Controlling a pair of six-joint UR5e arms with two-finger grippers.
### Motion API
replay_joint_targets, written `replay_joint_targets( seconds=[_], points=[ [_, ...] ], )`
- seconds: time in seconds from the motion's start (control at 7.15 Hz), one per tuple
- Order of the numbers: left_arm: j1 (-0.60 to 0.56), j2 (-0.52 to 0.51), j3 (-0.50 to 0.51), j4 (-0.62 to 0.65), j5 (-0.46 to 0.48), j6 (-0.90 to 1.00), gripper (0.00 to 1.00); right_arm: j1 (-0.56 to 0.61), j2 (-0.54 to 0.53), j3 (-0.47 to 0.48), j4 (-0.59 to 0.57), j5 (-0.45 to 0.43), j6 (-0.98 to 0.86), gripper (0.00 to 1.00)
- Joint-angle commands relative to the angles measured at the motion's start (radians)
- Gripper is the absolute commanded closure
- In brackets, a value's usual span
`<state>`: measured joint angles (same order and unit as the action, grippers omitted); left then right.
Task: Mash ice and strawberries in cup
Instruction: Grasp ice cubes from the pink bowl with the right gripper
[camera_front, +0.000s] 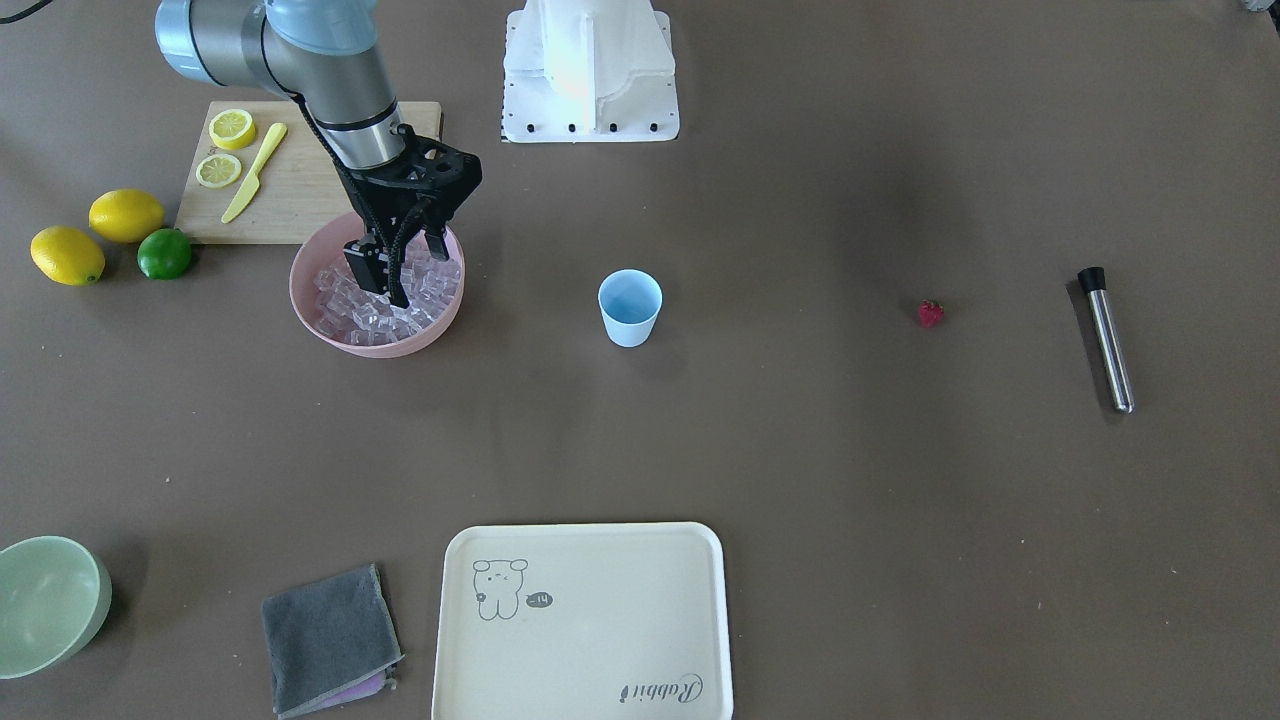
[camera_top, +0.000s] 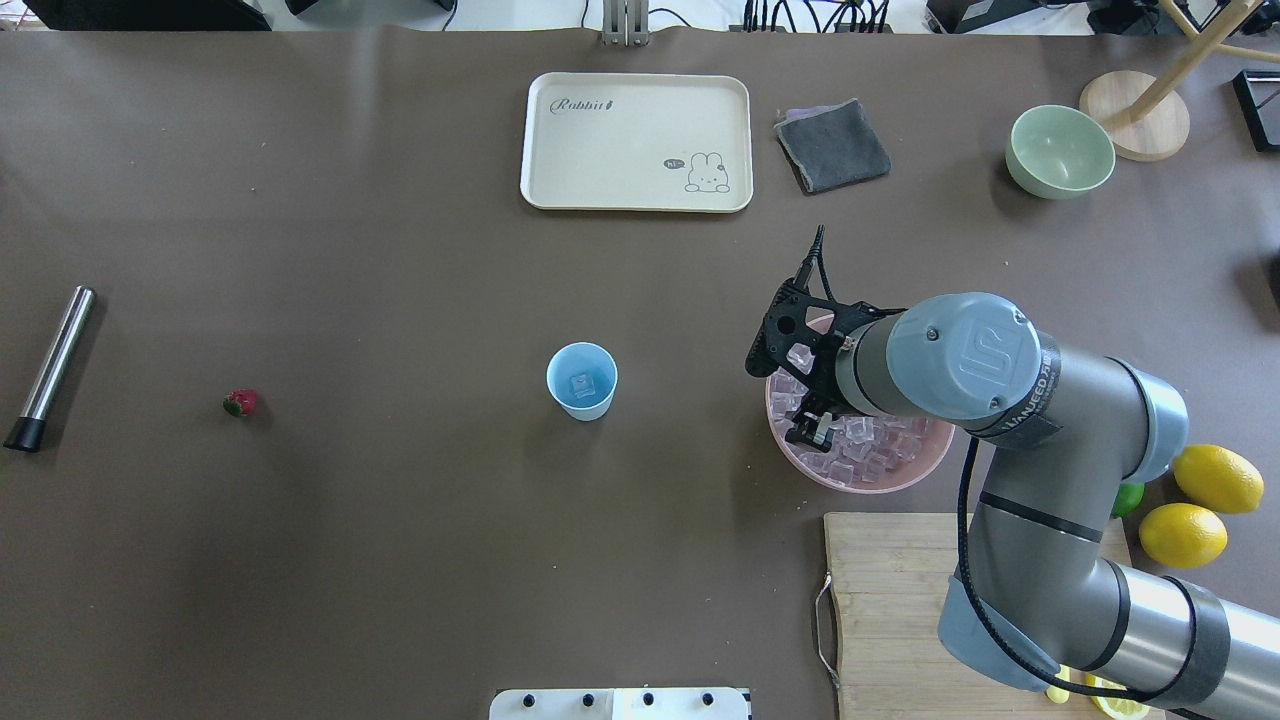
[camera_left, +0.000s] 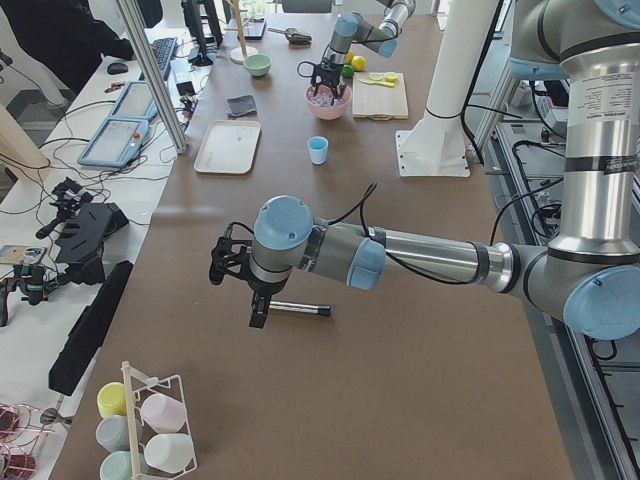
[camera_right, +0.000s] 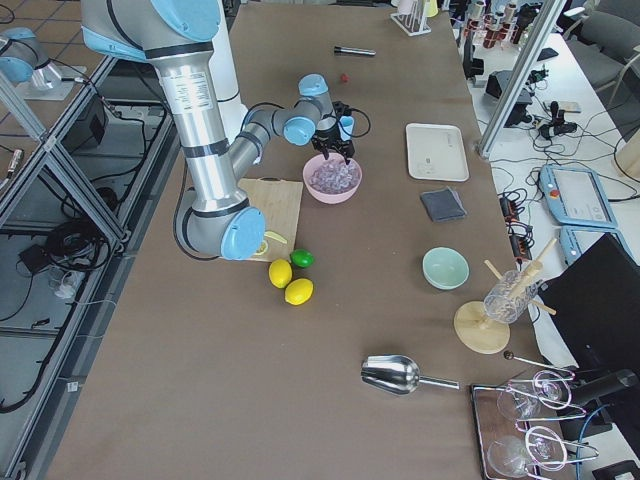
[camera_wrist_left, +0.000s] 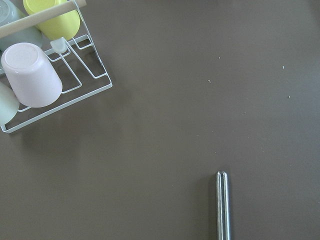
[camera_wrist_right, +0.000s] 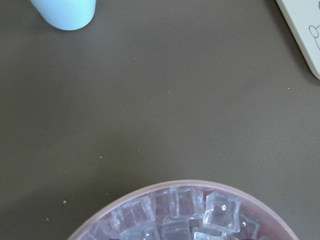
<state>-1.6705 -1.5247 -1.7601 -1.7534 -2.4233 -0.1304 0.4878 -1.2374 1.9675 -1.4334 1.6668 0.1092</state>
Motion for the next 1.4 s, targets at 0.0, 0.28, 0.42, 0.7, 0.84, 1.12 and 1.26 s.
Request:
replay_joint_targets(
  seconds=[0.0,0.28,0.42,0.7,0.84,1.12,1.26],
  points=[
    [0.000,0.000,-0.004,0.000,0.000,-0.002,0.02,-0.059,-0.002,-0.001,-0.013,-0.066,0.003,0.21],
    [0.000,-0.003,0.001,0.000,0.001,0.000,0.02,-0.066,0.006,-0.004,-0.033,-0.073,0.000,0.23],
    [0.000,0.000,-0.002,0.000,0.001,0.000,0.02,-0.058,0.006,-0.001,-0.035,-0.068,-0.006,0.31],
    [0.000,-0.002,0.001,0.000,0.001,0.000,0.02,-0.061,0.007,-0.013,-0.035,-0.075,-0.008,0.51],
    [0.000,-0.003,0.002,0.000,0.001,0.000,0.02,-0.061,0.006,-0.016,-0.035,-0.075,-0.010,0.51],
    [0.000,-0.002,-0.004,0.000,0.000,0.000,0.02,-0.058,0.006,-0.019,-0.035,-0.076,-0.011,0.58],
    [0.000,-0.003,0.001,0.000,0.000,0.000,0.02,-0.057,0.006,-0.016,-0.035,-0.075,-0.011,0.65]
  ],
)
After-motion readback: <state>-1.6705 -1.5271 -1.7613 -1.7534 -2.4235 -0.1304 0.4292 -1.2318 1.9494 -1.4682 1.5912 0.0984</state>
